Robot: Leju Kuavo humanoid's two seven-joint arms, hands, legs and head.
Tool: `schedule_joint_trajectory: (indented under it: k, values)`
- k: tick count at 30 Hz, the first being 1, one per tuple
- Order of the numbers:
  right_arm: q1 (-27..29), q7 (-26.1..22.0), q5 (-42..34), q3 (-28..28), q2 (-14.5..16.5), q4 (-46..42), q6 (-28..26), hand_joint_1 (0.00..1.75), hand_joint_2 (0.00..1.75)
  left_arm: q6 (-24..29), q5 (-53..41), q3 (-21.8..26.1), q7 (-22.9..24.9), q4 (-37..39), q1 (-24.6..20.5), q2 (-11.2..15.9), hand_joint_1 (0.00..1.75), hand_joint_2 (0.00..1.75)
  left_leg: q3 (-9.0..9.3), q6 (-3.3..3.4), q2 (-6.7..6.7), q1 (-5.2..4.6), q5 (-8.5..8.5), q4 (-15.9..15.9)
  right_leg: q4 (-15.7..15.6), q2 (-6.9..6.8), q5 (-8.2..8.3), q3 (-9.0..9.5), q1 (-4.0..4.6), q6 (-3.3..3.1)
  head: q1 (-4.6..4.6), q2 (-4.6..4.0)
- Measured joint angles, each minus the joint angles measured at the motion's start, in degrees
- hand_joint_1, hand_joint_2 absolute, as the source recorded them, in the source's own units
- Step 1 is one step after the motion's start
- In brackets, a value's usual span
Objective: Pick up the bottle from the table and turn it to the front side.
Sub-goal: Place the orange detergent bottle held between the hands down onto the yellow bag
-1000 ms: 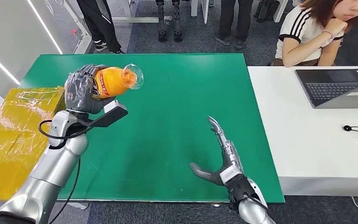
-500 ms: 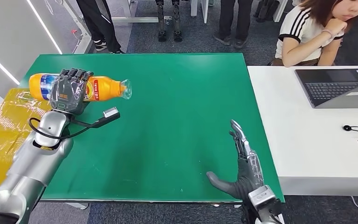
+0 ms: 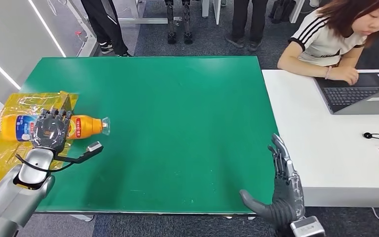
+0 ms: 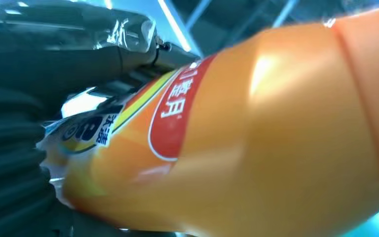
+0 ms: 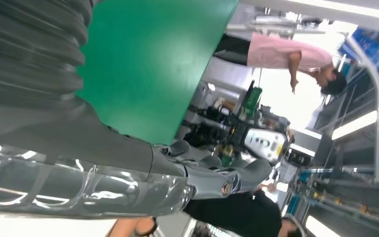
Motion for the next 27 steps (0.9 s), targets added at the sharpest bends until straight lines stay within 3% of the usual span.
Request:
schedule_joint_trajectory:
  k: [6,13,23,24,27]
  values:
    - [1.16,-0.2,0.06,-1.64,0.4,-1.04,1.18,0.0,1.75,-0.26,0.45,1.75,-2.89,1.04,4.67,0.27,1.75,1.75,0.01,0.0,0.0,0.0,0.0,0.0,-0.01,0.01,0.0,0.0,0.0,0.0,0.0,0.0]
    - [1.44,-0.21,0.76,-1.8,0.4,-2.15,2.55,0.0,1.75,1.8,1.22,5.06,-7.67,3.09,8.29,-1.78,1.75,1.75,0.01,-0.05,0.0,0.0,-0.04,0.0,-0.03,-0.01,0.0,0.0,-0.01,0.0,0.0,0.0]
    - [1.24,0.1,1.57,-1.77,0.4,-2.23,3.4,0.0,1.75,2.33,1.21,6.81,-8.43,7.25,7.63,-4.65,1.75,1.75,0.11,-0.05,-0.15,-0.01,-0.04,0.0,-0.02,-0.23,-0.01,0.18,-0.01,0.01,0.0,0.0]
    - [1.23,0.12,1.6,-1.77,0.4,-2.23,3.52,0.0,1.75,2.47,1.1,6.86,-8.35,7.48,7.57,-4.77,1.63,1.75,0.13,-0.05,-0.15,-0.01,-0.04,0.0,-0.02,-0.24,-0.01,0.21,-0.01,0.01,0.0,0.0]
    - [0.77,0.42,1.84,-1.73,0.44,-2.21,4.81,0.0,1.75,3.94,0.48,6.7,-6.16,8.45,7.27,-5.1,0.32,1.75,0.17,-0.05,-0.15,-0.01,-0.04,0.0,-0.02,-0.24,0.0,0.25,-0.01,0.01,0.01,0.0]
